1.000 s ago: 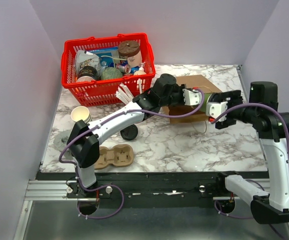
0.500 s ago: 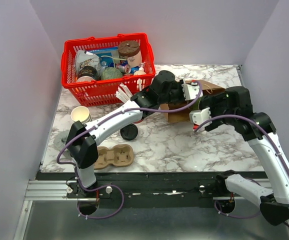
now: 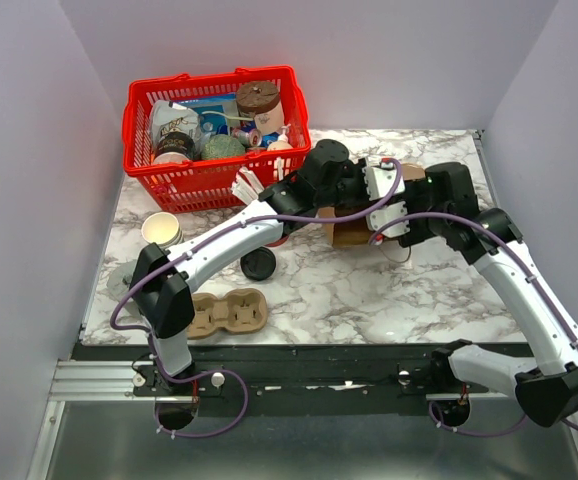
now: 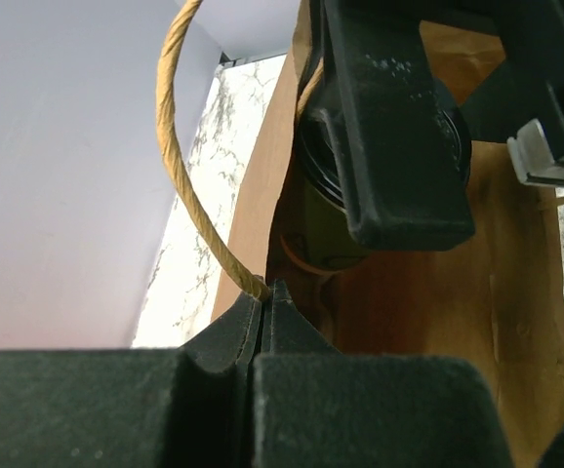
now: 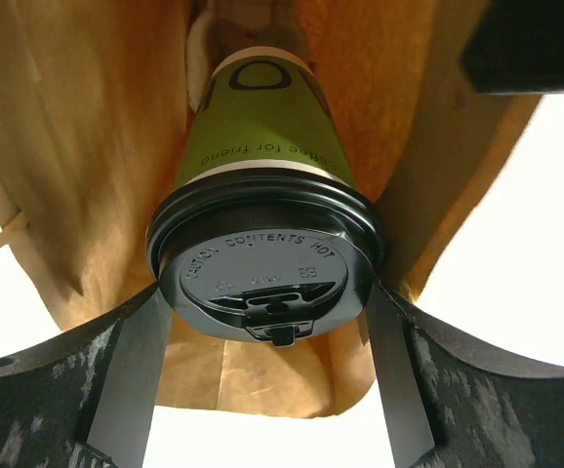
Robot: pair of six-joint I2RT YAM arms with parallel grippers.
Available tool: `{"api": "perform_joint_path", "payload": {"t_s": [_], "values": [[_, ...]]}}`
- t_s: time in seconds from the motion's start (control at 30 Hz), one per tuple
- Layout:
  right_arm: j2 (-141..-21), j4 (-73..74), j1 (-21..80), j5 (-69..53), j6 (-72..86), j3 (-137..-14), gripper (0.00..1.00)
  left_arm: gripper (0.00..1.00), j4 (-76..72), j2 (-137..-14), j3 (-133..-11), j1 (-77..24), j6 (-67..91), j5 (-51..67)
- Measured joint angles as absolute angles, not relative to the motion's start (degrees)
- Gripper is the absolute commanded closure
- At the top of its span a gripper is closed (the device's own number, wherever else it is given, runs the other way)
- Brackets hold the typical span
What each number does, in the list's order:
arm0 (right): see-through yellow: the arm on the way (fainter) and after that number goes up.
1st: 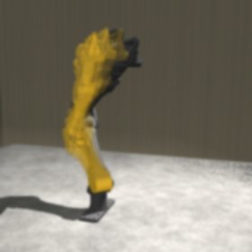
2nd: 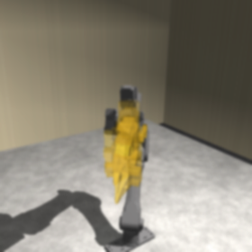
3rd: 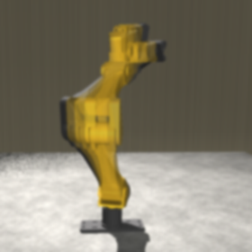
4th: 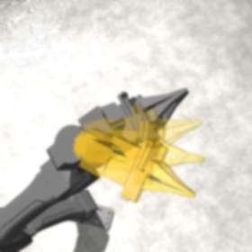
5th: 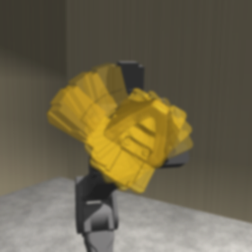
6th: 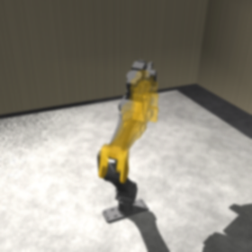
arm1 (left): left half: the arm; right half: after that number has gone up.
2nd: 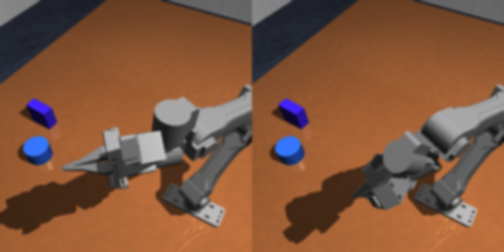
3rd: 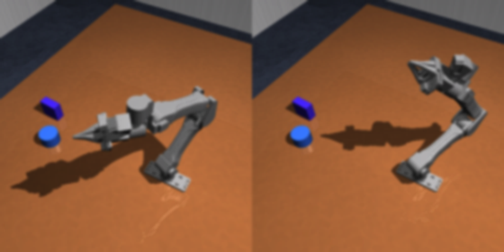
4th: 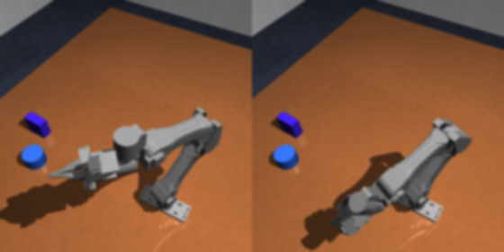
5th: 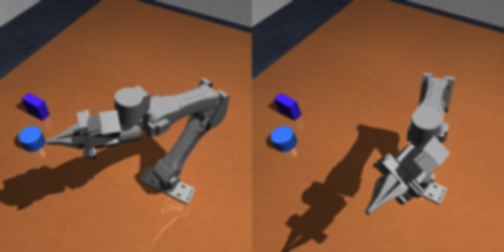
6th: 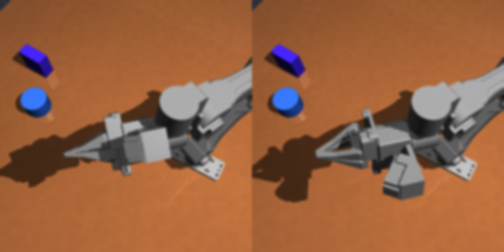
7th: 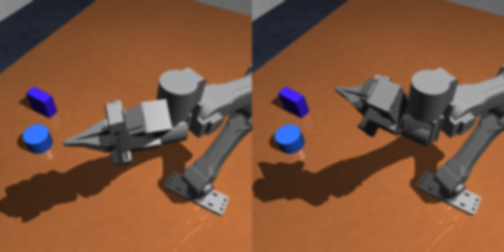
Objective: Pack the takeout coffee
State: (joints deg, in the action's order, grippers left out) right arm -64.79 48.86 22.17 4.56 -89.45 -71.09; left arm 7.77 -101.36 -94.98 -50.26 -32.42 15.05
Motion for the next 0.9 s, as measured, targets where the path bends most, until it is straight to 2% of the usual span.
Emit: {"api": "perform_joint_path", "payload": {"t_s": [0.43, 0.9], "values": [[-65.0, 43.9, 22.2, 5.0, -87.5, -65.5, 0.99, 1.0, 10.0, -101.3, -96.7, -49.6, -29.7, 16.9], [-72.0, 40.2, 22.2, 4.6, -84.0, -65.5, 0.99, 1.0, 12.0, -101.3, -97.8, -49.5, -27.9, 17.6]]}}
